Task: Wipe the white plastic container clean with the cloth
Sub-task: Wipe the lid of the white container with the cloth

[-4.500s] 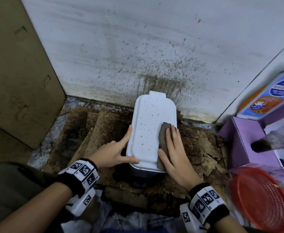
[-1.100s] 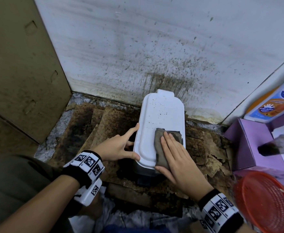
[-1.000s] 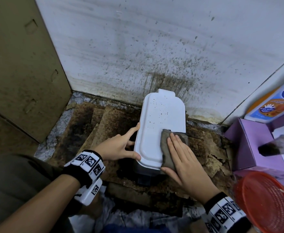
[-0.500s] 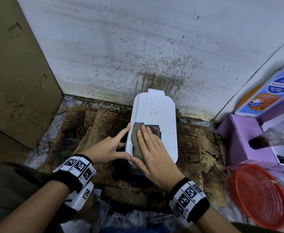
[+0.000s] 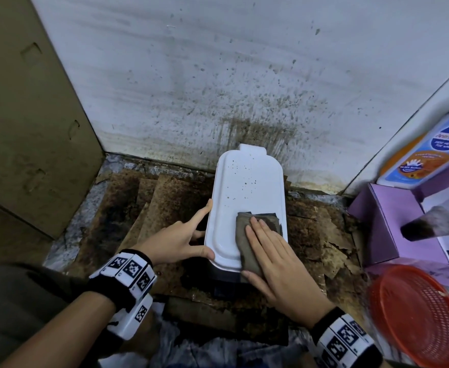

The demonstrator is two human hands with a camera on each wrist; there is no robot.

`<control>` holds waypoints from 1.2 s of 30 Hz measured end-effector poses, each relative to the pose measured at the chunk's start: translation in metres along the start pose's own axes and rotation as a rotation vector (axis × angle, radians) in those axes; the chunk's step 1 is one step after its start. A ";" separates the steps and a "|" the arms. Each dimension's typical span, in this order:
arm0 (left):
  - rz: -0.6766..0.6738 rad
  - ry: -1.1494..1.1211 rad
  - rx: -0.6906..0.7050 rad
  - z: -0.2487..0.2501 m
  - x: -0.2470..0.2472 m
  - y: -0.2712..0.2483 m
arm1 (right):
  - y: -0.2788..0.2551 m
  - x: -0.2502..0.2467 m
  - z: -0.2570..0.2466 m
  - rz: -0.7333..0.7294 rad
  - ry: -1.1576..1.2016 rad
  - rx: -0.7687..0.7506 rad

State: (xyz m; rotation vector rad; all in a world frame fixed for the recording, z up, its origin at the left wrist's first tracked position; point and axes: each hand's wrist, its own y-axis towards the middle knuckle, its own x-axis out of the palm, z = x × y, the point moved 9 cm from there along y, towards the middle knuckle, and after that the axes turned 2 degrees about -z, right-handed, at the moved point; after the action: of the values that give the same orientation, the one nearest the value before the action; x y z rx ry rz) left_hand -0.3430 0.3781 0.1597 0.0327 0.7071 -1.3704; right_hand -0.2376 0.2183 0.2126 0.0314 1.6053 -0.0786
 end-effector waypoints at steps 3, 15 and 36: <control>-0.003 0.000 0.002 0.001 -0.001 -0.001 | 0.005 0.000 -0.004 0.012 0.023 0.010; -0.017 -0.060 0.021 0.001 0.002 -0.001 | 0.051 -0.001 -0.024 0.016 0.091 0.050; -0.011 -0.060 0.040 0.003 0.002 0.000 | 0.049 -0.003 -0.031 0.031 0.104 -0.009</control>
State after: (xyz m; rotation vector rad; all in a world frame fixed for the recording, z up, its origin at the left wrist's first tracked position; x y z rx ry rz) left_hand -0.3418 0.3750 0.1616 0.0197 0.6306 -1.3902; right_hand -0.2651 0.2697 0.2148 0.0541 1.7086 -0.0465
